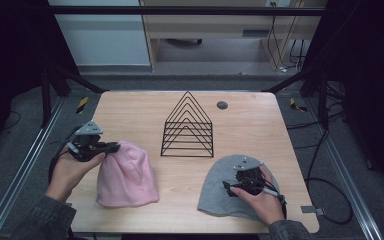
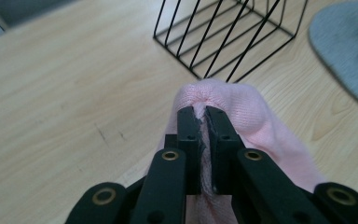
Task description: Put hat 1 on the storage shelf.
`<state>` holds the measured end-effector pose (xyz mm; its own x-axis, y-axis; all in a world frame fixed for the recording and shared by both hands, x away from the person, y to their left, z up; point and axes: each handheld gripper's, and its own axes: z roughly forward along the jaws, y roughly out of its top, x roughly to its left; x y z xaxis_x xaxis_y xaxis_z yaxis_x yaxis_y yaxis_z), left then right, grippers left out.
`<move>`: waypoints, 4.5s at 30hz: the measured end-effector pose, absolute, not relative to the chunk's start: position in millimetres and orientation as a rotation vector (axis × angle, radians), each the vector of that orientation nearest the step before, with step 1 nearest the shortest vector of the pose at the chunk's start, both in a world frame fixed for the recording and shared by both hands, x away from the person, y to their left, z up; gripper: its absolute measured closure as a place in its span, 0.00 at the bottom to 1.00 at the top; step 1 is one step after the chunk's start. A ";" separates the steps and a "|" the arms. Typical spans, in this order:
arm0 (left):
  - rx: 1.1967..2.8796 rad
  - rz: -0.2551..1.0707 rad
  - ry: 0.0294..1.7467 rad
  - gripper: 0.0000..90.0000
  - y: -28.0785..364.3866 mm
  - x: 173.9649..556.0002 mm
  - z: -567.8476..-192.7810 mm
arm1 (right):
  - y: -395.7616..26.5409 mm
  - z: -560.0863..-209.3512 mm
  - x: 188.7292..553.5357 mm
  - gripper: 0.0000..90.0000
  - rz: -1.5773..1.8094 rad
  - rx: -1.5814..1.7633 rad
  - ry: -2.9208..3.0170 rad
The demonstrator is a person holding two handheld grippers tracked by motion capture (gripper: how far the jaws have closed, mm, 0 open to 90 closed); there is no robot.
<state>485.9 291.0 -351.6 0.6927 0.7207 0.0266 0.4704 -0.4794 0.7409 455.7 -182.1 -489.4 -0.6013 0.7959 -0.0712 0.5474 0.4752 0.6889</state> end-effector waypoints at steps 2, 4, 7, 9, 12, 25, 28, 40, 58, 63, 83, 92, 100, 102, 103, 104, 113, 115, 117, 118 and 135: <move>2.153 0.454 0.890 0.94 288.1 478.4 -341.3 | -181.4 -488.8 455.0 0.17 0.896 1.127 2.345; 2.151 0.481 0.867 0.94 285.0 471.7 -330.8 | -181.1 -488.5 454.9 0.17 0.897 1.119 2.344; 2.144 0.499 0.849 0.94 282.1 467.6 -321.1 | -180.9 -487.9 454.6 0.17 0.907 1.113 2.338; 2.141 0.514 0.838 0.94 280.0 466.4 -313.9 | -180.3 -487.6 454.5 0.17 0.917 1.103 2.340; 2.134 0.531 0.826 0.95 276.9 467.7 -302.9 | -178.1 -486.7 453.5 0.17 0.932 1.093 2.341; 2.085 0.568 0.797 0.94 253.3 489.0 -261.3 | -175.5 -484.3 451.1 0.17 0.946 1.067 2.350; 2.083 0.582 0.785 0.94 246.4 491.9 -253.5 | -173.1 -483.4 450.3 0.17 0.955 1.054 2.365; 2.080 0.583 0.761 0.94 227.7 498.5 -238.5 | -146.7 -455.4 440.0 0.25 1.072 0.941 2.359; 2.066 0.575 0.725 0.94 208.7 499.2 -217.6 | -75.2 -405.8 457.2 0.45 1.195 0.764 2.430; 2.068 0.573 0.708 0.94 204.3 497.5 -214.0 | -60.5 -393.5 466.3 0.48 1.214 0.751 2.434; 2.010 0.616 0.754 0.94 225.3 512.0 -206.6 | -40.0 -355.0 501.9 0.93 1.292 0.691 2.496; 1.952 0.669 0.772 0.94 223.8 540.2 -188.9 | -55.3 -312.1 528.7 0.93 1.269 0.662 2.464; 1.904 0.668 0.762 0.94 210.9 564.5 -181.9 | -72.6 -301.1 557.6 0.93 1.277 0.733 2.402; 1.900 0.672 0.759 0.94 206.9 568.8 -181.9 | -76.9 -302.8 562.3 0.93 1.276 0.750 2.388; 1.898 0.671 0.758 0.94 205.5 569.8 -182.0 | -79.1 -304.1 564.1 0.93 1.268 0.756 2.381; 1.897 0.675 0.757 0.94 203.0 571.0 -182.5 | -81.0 -305.2 565.2 0.93 1.264 0.763 2.380; 1.898 0.689 0.738 0.94 188.0 582.1 -189.2 | -100.2 -318.1 572.2 0.94 1.279 0.832 2.321; 1.901 0.676 0.735 0.94 185.4 585.2 -192.3 | -103.8 -321.4 573.5 0.94 1.285 0.841 2.306; 1.905 0.677 0.734 0.94 182.4 587.7 -195.2 | -105.5 -323.9 573.9 0.93 1.286 0.851 2.303; 1.905 0.671 0.735 0.94 181.1 588.8 -196.5 | -106.2 -325.1 574.1 0.93 1.283 0.848 2.302; 1.892 0.676 0.682 0.94 158.9 594.4 -215.0 | -113.5 -346.1 572.2 0.93 1.254 0.843 2.283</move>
<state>594.4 158.9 -215.0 0.6876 0.7085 0.1591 0.1653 -0.3661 0.9158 572.2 -113.5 -346.1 -0.7374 0.6730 -0.0568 0.3130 0.4151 0.8542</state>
